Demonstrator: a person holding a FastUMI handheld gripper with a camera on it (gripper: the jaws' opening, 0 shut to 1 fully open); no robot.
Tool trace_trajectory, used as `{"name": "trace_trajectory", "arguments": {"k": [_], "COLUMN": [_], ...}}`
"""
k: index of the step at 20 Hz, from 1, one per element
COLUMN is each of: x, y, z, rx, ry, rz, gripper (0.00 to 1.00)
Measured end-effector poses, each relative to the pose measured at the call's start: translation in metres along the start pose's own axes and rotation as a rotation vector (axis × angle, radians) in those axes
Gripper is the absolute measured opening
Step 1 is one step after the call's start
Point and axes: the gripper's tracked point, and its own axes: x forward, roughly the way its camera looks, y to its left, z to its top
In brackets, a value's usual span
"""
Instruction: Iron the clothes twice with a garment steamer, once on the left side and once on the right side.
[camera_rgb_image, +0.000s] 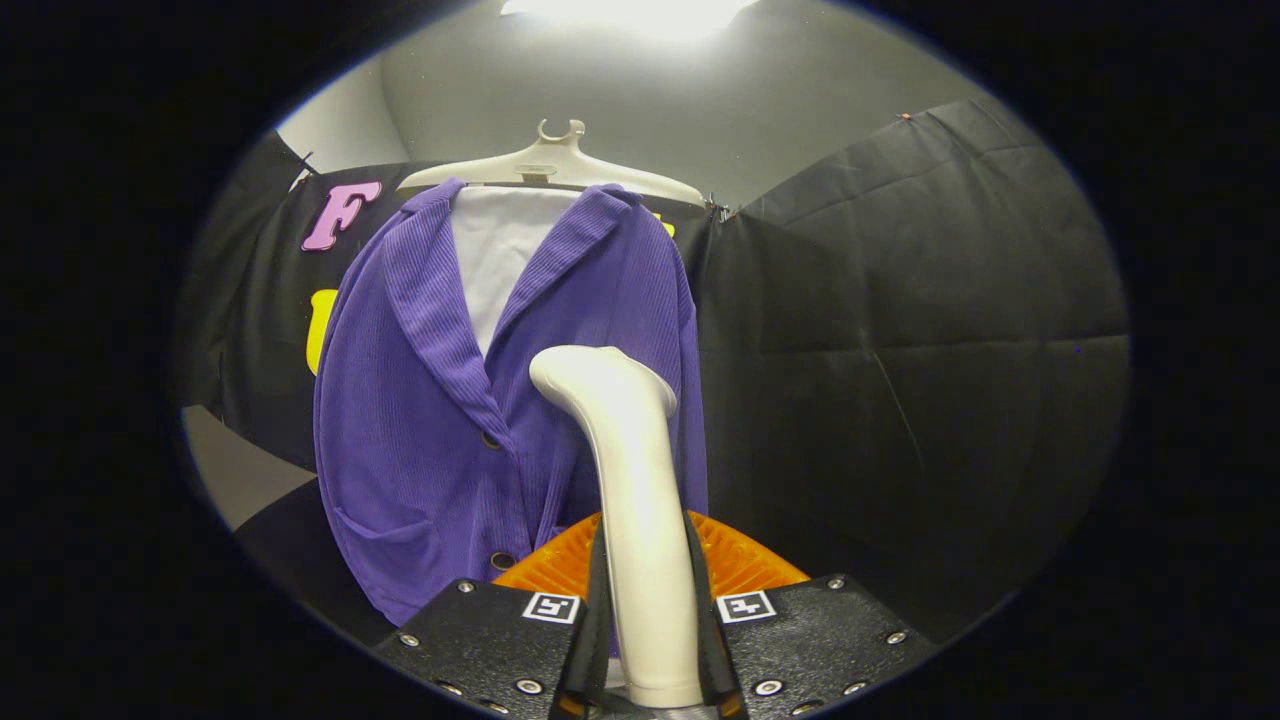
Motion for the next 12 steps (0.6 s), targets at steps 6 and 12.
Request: {"name": "trace_trajectory", "arguments": {"k": [6,12], "x": [-0.014,-0.030], "y": [-0.001,0.000], "z": [-0.056,-0.113], "rx": [-0.019,-0.023], "ry": [0.100,0.185], "rz": [0.000,0.003], "gripper": [0.35,0.36]}}
